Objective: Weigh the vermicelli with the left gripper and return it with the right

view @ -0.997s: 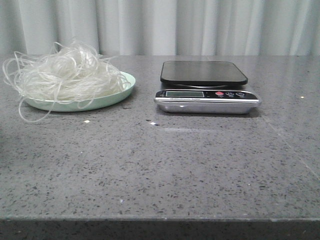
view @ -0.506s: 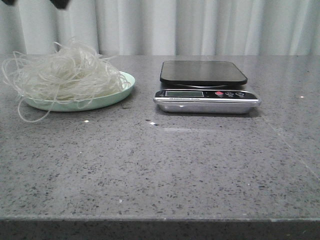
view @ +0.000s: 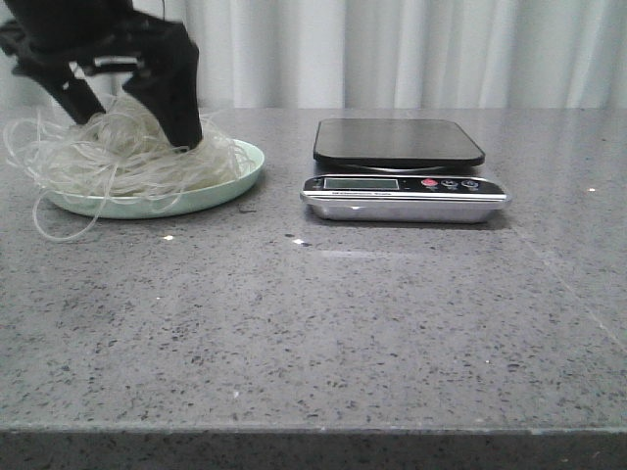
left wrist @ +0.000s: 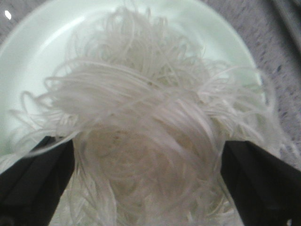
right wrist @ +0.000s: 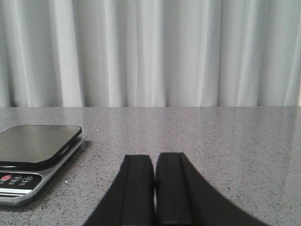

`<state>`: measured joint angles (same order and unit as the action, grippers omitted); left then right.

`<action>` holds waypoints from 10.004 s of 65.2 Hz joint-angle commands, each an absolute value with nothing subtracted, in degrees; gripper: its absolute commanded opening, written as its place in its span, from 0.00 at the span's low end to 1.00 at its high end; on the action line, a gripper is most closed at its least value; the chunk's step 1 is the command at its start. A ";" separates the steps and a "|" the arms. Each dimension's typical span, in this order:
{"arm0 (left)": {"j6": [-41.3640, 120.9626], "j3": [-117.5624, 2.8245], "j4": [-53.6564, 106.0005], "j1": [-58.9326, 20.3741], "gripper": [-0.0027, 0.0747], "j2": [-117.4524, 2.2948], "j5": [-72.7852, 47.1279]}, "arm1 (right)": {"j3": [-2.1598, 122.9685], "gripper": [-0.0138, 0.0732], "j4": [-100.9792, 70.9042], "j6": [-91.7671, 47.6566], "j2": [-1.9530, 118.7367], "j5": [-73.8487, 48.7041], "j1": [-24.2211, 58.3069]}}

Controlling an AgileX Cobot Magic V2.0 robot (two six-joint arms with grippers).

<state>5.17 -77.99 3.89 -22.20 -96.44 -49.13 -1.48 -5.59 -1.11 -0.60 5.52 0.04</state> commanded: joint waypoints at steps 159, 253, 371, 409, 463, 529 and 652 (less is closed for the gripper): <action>6.03 -113.33 1.82 -36.76 0.78 -89.89 -57.02 | -1.14 0.37 -5.87 -1.44 -1.50 10.44 -0.37; 6.03 -24.52 2.52 -36.76 0.24 -5.57 -22.39 | -1.14 0.37 -5.87 -1.44 -1.50 10.44 -0.37; 6.03 -24.52 2.73 -36.76 0.22 -5.57 -22.39 | 64.75 0.81 -5.61 -1.61 57.91 -29.33 19.41; 6.03 -24.52 2.73 -36.76 0.22 -5.57 -22.39 | 92.43 0.81 -4.74 -2.50 90.43 -46.10 22.56; 6.03 -24.52 2.73 -36.76 0.22 -5.57 -22.39 | 106.25 0.35 -7.49 -2.55 103.82 -61.26 22.61; 6.03 -24.52 2.73 -36.76 0.22 -5.57 -22.39 | 123.18 0.53 -17.96 -2.50 118.85 -53.42 37.76; 6.03 -24.52 2.73 -36.76 0.22 -5.57 -22.39 | 32.75 0.86 -4.31 -4.50 17.95 -20.86 20.12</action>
<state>6.13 -23.10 2.07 -36.88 -4.83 -26.87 34.93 -4.98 -3.98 21.62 -29.19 20.45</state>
